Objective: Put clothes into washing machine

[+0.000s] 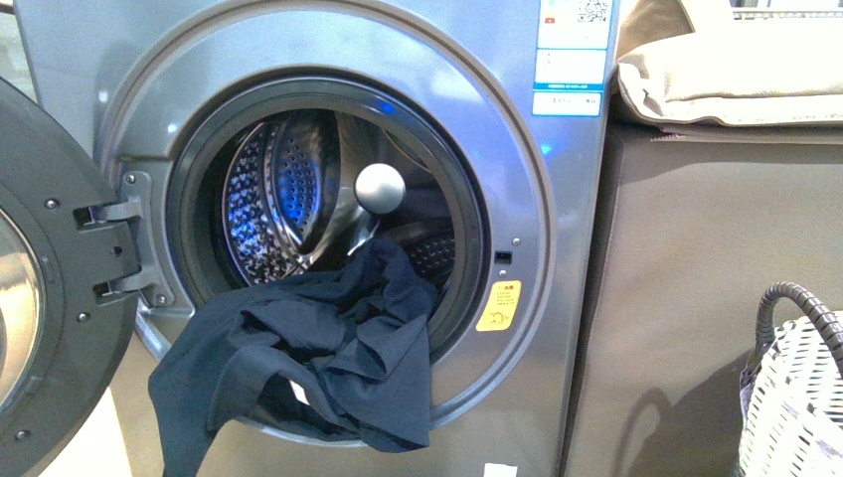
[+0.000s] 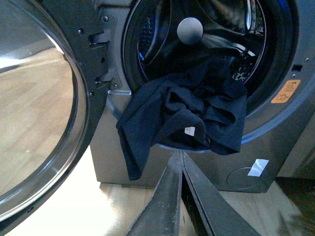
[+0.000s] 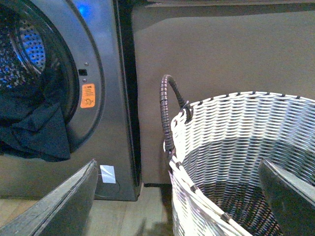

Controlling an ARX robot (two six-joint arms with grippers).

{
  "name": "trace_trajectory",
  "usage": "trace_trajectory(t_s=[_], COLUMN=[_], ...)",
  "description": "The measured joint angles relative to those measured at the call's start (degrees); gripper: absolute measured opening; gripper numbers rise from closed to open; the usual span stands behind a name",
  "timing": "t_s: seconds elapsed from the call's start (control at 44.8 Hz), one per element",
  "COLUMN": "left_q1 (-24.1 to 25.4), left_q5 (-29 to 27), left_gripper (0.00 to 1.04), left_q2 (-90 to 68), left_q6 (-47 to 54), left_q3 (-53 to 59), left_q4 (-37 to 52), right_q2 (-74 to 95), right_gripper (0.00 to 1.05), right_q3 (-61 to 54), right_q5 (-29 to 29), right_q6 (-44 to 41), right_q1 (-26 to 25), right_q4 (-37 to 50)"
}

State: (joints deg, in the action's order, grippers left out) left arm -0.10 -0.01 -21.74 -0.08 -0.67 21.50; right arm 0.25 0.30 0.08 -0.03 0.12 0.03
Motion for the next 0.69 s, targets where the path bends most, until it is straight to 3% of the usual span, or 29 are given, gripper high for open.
trace_trajectory(t_s=[0.558, 0.625, 0.692], left_q1=[0.0, 0.0, 0.0], left_q5=[0.0, 0.0, -0.02], left_gripper=[0.04, 0.04, 0.04], left_q2=[12.02, 18.67, 21.09], left_q6=[0.0, 0.0, 0.0], left_q3=[0.2, 0.17, 0.17], left_q4=[-11.58, -20.22, -21.18], right_q2=[0.0, 0.0, 0.0], right_gripper=[0.97, 0.97, 0.97], right_q3=[0.0, 0.0, 0.0], right_q5=[0.0, 0.0, 0.0], right_q6=[0.0, 0.0, 0.0], right_q1=[0.0, 0.0, 0.0], right_q4=[0.0, 0.0, 0.0])
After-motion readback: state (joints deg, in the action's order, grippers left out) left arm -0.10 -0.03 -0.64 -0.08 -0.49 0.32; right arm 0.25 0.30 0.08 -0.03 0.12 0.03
